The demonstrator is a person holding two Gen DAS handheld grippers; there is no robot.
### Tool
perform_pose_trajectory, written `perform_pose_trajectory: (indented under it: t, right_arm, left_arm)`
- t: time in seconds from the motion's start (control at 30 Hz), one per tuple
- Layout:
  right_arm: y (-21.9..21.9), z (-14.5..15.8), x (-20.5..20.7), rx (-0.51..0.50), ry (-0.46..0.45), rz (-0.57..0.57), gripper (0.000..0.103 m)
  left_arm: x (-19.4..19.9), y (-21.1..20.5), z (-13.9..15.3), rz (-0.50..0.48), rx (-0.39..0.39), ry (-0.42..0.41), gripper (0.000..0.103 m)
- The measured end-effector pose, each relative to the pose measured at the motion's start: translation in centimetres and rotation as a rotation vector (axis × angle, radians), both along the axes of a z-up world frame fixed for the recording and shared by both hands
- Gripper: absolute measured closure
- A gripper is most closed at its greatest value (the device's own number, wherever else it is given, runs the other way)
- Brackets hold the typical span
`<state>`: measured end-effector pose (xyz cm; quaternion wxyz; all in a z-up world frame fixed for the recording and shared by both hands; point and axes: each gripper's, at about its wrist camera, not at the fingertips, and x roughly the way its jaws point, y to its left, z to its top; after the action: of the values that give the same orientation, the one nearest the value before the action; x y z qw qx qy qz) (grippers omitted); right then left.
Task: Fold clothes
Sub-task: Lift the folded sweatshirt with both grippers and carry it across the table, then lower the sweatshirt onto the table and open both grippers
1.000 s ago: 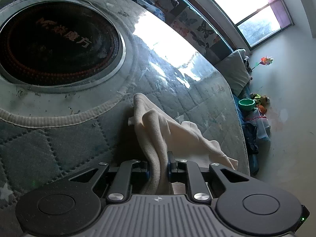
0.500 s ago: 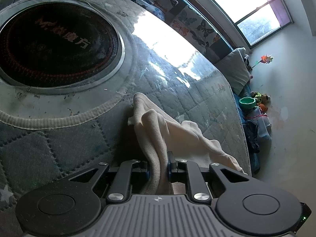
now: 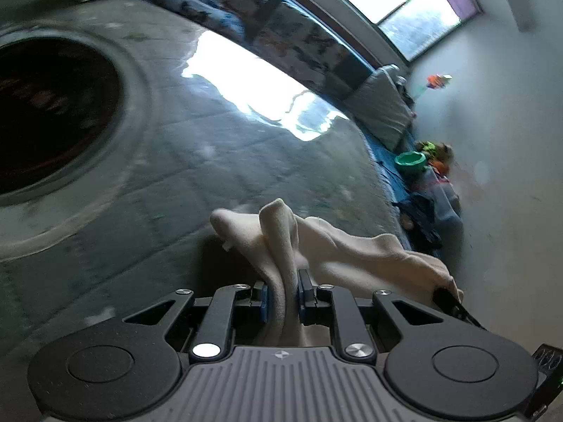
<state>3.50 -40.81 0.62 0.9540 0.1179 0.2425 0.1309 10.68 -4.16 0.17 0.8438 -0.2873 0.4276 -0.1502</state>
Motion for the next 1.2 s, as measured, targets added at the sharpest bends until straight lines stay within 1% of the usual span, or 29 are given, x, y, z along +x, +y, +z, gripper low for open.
perform_pose_trajectory:
  t: [0.13, 0.23, 0.43, 0.5, 0.57, 0.73, 0.93, 0.97, 1.03, 1.13, 1.17, 1.2]
  right_arm:
    - [-1.7, 0.9, 0.0, -0.025, -0.018, -0.063, 0.089]
    - [-2.9, 1.0, 0.2, -0.041, -0.01, -0.098, 0.089]
    - [-4.1, -0.3, 0.6, -0.085, 0.038, -0.152, 0.089]
    - [-4.3, -1.0, 0.7, -0.102, 0.061, -0.169, 0.088]
    - [-4.2, -1.6, 1.1, -0.128, 0.072, -0.18, 0.088]
    - [-4.4, -2.4, 2.0, -0.142, 0.088, -0.188, 0.088]
    - [-4.5, -3.4, 3.4, -0.171, 0.116, -0.197, 0.088]
    - [-4.5, -3.5, 3.6, -0.174, 0.12, -0.201, 0.087]
    - [-4.5, -3.7, 3.9, -0.194, 0.13, -0.211, 0.079]
    - [-4.6, -3.8, 4.0, -0.212, 0.141, -0.221, 0.078]
    - [-4.6, -3.8, 3.9, -0.215, 0.143, -0.224, 0.075]
    - [-4.6, -3.7, 3.7, -0.218, 0.139, -0.227, 0.064]
  left_arm:
    - [1.2, -2.1, 0.8, -0.045, 0.014, -0.025, 0.086]
    - [1.9, -3.8, 1.3, -0.077, 0.021, -0.059, 0.087]
    - [2.8, -5.2, 0.5, -0.096, 0.037, -0.039, 0.087]
    - [2.9, -5.4, 0.2, -0.092, 0.064, -0.032, 0.086]
    - [2.9, -5.2, -0.3, -0.091, 0.074, -0.021, 0.086]
    - [3.1, -5.3, -1.0, -0.092, 0.098, -0.014, 0.086]
    - [3.1, -6.0, -1.5, -0.109, 0.1, 0.01, 0.086]
    - [3.0, -6.2, -1.6, -0.111, 0.103, 0.013, 0.086]
    - [2.8, -6.5, -1.6, -0.116, 0.114, 0.013, 0.085]
    - [2.6, -6.7, -1.4, -0.122, 0.133, 0.002, 0.082]
    - [2.5, -6.6, -1.3, -0.124, 0.138, 0.0, 0.08]
    - [2.4, -6.6, -1.3, -0.124, 0.146, -0.005, 0.076]
